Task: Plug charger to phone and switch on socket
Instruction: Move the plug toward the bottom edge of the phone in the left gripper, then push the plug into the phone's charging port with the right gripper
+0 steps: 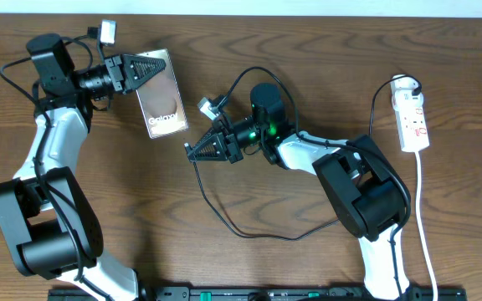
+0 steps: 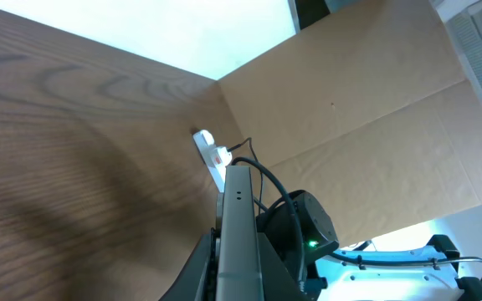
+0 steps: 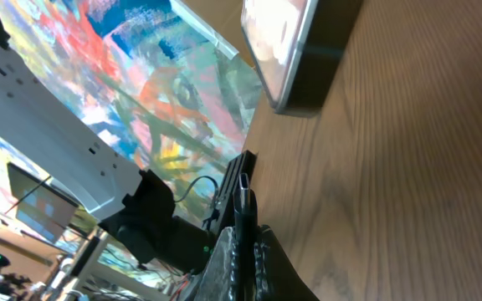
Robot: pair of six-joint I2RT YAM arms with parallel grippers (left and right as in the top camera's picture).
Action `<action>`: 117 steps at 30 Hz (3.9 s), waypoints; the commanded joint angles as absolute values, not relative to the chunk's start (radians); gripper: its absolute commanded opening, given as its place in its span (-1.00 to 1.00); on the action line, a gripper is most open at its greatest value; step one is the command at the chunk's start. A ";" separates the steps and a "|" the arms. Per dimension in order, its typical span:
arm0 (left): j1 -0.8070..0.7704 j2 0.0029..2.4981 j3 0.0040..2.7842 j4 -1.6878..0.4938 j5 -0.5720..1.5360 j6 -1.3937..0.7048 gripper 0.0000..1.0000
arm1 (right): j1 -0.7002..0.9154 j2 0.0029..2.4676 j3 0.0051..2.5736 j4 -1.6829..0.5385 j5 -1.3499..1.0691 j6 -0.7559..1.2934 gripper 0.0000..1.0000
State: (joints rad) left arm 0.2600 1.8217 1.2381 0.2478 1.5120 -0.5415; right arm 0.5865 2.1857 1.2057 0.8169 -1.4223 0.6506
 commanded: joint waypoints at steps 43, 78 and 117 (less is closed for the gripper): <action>0.176 1.810 1.247 0.339 1.432 -0.623 -0.85 | 0.568 2.185 1.216 0.944 -1.359 0.808 -0.98; 0.143 1.810 1.247 0.339 1.474 -0.622 -0.85 | 0.559 2.185 1.217 0.995 -1.345 0.845 -0.98; 0.147 1.810 1.247 0.340 1.480 -0.622 -0.85 | 0.538 2.185 1.217 0.995 -1.343 0.854 -0.98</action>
